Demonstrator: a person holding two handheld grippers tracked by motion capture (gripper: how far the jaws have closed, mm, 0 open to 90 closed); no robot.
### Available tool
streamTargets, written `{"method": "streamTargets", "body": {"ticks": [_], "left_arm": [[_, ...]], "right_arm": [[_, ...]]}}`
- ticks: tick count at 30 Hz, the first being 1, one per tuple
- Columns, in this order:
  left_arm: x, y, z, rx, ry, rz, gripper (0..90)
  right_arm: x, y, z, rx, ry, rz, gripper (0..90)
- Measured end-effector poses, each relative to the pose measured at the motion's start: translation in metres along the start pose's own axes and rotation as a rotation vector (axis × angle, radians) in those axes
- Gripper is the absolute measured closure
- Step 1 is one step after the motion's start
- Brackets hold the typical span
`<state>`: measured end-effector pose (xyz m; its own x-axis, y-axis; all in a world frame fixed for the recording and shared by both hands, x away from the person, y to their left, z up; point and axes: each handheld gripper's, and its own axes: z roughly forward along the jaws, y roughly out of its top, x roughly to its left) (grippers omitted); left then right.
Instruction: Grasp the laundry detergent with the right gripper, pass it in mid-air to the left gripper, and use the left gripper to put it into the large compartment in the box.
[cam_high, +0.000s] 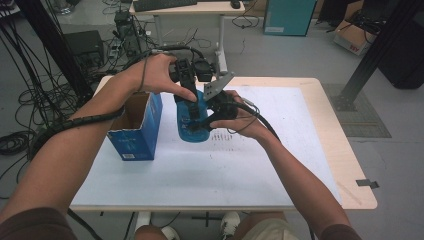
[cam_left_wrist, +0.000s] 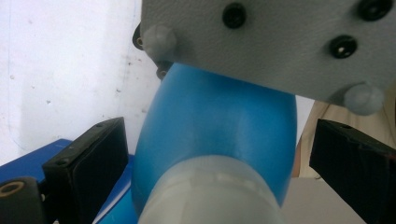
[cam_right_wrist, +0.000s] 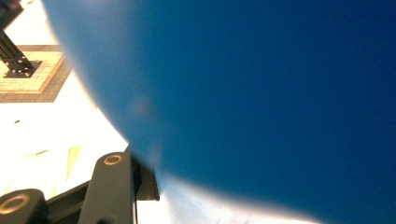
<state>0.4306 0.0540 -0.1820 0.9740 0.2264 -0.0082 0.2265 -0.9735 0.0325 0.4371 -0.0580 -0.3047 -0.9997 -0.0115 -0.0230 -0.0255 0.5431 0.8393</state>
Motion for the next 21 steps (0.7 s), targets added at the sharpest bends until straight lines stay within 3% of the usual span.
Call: {"method": "streamTargets", "body": {"ticks": [5, 6, 7, 21], "left_arm": [[0.0000, 0.0000, 0.0011, 0.004, 0.011, -0.004, 5.2], [-0.0055, -0.0007, 0.0055, -0.055, -0.001, -0.081, 5.2], [-0.0042, -0.0006, 0.0048, -0.041, 0.000, -0.067, 5.2], [-0.0036, -0.0002, 0.0046, -0.035, -0.001, -0.072, 5.3]], "right_arm": [[0.0003, -0.0002, -0.0004, 0.005, 0.003, -0.003, 43.5], [0.0002, -0.0004, -0.0004, 0.007, 0.003, -0.003, 43.5], [0.0002, -0.0006, 0.0002, 0.006, 0.005, -0.007, 43.5], [-0.0004, -0.0010, -0.0005, 0.004, 0.006, -0.005, 43.5]]}}
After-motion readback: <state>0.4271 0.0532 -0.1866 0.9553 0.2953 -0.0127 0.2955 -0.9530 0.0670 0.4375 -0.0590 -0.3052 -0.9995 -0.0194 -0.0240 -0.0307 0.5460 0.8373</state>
